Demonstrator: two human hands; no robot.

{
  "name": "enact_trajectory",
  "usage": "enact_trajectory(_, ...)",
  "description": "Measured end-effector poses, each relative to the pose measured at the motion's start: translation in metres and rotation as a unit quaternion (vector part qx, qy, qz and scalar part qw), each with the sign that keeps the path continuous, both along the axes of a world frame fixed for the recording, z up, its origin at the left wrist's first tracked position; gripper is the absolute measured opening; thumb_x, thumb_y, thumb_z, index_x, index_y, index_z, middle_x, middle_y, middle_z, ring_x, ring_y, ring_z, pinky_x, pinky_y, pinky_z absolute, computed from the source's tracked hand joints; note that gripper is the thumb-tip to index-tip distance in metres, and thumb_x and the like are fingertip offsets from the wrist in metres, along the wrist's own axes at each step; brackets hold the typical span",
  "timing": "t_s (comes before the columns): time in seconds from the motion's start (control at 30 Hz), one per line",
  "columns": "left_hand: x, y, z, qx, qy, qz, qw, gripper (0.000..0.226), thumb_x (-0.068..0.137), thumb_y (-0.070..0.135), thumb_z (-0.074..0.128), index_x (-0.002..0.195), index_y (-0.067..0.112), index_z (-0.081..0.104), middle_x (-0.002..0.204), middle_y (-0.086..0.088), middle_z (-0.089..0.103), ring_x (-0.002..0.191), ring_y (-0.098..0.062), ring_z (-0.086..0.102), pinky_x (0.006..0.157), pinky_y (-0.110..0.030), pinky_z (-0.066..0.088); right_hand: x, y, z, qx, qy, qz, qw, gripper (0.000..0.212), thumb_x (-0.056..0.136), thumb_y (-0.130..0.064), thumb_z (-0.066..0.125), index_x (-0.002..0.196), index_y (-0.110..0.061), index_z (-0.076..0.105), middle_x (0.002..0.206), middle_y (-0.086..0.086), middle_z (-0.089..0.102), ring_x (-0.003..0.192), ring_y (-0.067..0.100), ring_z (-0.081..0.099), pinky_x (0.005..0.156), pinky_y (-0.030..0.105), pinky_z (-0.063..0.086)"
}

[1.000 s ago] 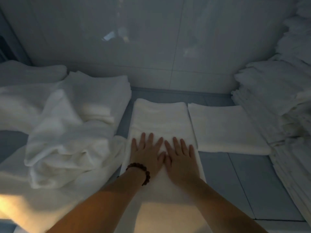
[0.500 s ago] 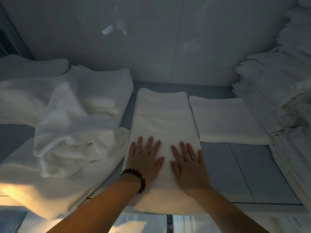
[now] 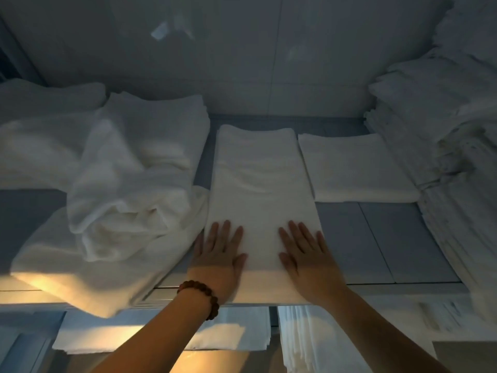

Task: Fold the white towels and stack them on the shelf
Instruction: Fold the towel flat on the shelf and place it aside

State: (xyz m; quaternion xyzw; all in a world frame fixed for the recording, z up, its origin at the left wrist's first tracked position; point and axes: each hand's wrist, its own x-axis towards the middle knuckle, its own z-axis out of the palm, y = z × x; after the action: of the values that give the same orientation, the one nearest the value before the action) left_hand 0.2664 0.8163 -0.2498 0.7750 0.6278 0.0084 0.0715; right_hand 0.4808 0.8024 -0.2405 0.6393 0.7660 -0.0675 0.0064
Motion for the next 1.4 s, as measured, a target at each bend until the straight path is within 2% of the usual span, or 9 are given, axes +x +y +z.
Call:
enact_trajectory(0.17, -0.007, -0.031, 0.009, 0.023, -0.026, -0.077, 0.996, 0.076, 0.085, 0.071, -0.002, 0.148, 0.029, -0.004, 0.154, -0.003, -0.011, 0.142, -0.023, -0.016, 0.114, -0.041, -0.013, -0.003, -0.03, 0.01, 0.034, -0.009, 0.012, 0.999, 0.074, 0.088, -0.064, 0.0, 0.149, -0.023, 0.0, 0.157, 0.003, -0.005, 0.144, 0.027, -0.011, 0.118, 0.048, 0.001)
enact_trajectory(0.3, -0.01, -0.051, 0.001, -0.032, 0.005, -0.128, 0.991, 0.096, 0.079, 0.078, 0.029, 0.136, 0.035, -0.035, 0.148, -0.001, -0.033, 0.137, -0.026, -0.031, 0.111, -0.042, -0.019, -0.006, -0.051, 0.002, -0.057, 0.002, 0.048, 0.997, 0.104, 0.07, -0.086, 0.029, 0.137, -0.037, -0.033, 0.148, 0.003, -0.037, 0.137, 0.03, -0.034, 0.115, 0.044, -0.015)
enact_trajectory(0.47, -0.006, -0.054, 0.002, -0.012, 0.056, -0.103, 0.993, 0.1, 0.088, 0.026, 0.056, 0.139, 0.028, -0.03, 0.155, -0.008, -0.019, 0.143, -0.028, -0.014, 0.116, -0.045, -0.01, -0.007, -0.064, -0.001, 0.017, -0.044, 0.024, 0.999, 0.108, 0.075, -0.029, 0.074, 0.148, -0.032, -0.005, 0.156, 0.015, 0.002, 0.143, 0.039, 0.006, 0.116, 0.047, 0.008)
enact_trajectory(0.53, -0.004, -0.057, 0.005, -0.002, 0.068, -0.095, 0.993, 0.096, 0.085, 0.006, 0.05, 0.144, 0.026, -0.023, 0.157, -0.01, -0.011, 0.144, -0.03, -0.007, 0.115, -0.044, -0.007, -0.008, -0.067, -0.001, 0.055, -0.038, 0.01, 0.998, 0.095, 0.077, -0.008, 0.069, 0.148, -0.03, 0.01, 0.154, 0.017, 0.02, 0.141, 0.04, 0.021, 0.115, 0.048, 0.021)
enact_trajectory(0.67, -0.002, -0.064, 0.008, -0.005, 0.081, -0.094, 0.992, 0.086, 0.087, 0.003, 0.046, 0.147, 0.022, -0.013, 0.157, -0.013, -0.001, 0.144, -0.033, 0.005, 0.116, -0.045, 0.001, -0.007, -0.072, -0.002, 0.009, -0.042, -0.002, 0.999, 0.083, 0.092, -0.002, 0.038, 0.145, -0.035, -0.015, 0.159, 0.012, -0.003, 0.146, 0.036, -0.001, 0.119, 0.044, 0.0)
enact_trajectory(0.93, -0.005, -0.081, 0.024, -0.067, 0.104, -0.128, 0.984, 0.078, 0.09, 0.001, 0.041, 0.148, 0.019, -0.008, 0.157, -0.014, -0.003, 0.144, -0.032, 0.004, 0.117, -0.045, 0.009, -0.011, -0.099, 0.013, -0.038, -0.038, -0.045, 0.998, 0.075, 0.091, 0.003, 0.027, 0.149, -0.03, -0.007, 0.159, 0.008, -0.002, 0.147, 0.029, -0.002, 0.119, 0.039, 0.0)
enact_trajectory(1.17, -0.024, -0.098, 0.05, -0.085, 0.01, -0.148, 0.985, 0.083, 0.08, -0.017, 0.035, 0.149, 0.025, 0.015, 0.157, 0.0, 0.013, 0.144, -0.018, 0.012, 0.118, -0.032, 0.01, -0.016, -0.124, 0.028, -0.031, -0.032, -0.054, 0.998, 0.067, 0.09, 0.003, 0.028, 0.149, -0.025, 0.011, 0.159, 0.004, 0.013, 0.147, 0.023, 0.01, 0.119, 0.039, 0.004)
enact_trajectory(1.27, -0.031, -0.121, 0.063, 0.009, -0.075, -0.118, 0.99, 0.057, 0.087, -0.007, 0.047, 0.137, 0.02, 0.045, 0.144, -0.005, 0.043, 0.133, -0.023, 0.039, 0.112, -0.032, 0.027, -0.008, -0.148, 0.046, 0.049, 0.006, -0.057, 0.997, 0.058, 0.082, 0.005, 0.048, 0.136, -0.016, 0.044, 0.141, 0.003, 0.049, 0.131, 0.019, 0.045, 0.116, 0.035, 0.023)
enact_trajectory(1.4, -0.027, -0.152, 0.082, 0.149, -0.14, -0.103, 0.974, 0.047, 0.049, -0.014, 0.077, 0.089, 0.009, 0.071, 0.083, -0.01, 0.071, 0.072, -0.027, 0.068, 0.066, -0.032, 0.057, 0.008, -0.18, 0.069, 0.181, 0.038, -0.058, 0.981, 0.055, 0.036, 0.007, 0.086, 0.085, -0.016, 0.073, 0.076, -0.001, 0.073, 0.067, 0.019, 0.07, 0.069, 0.031, 0.059)
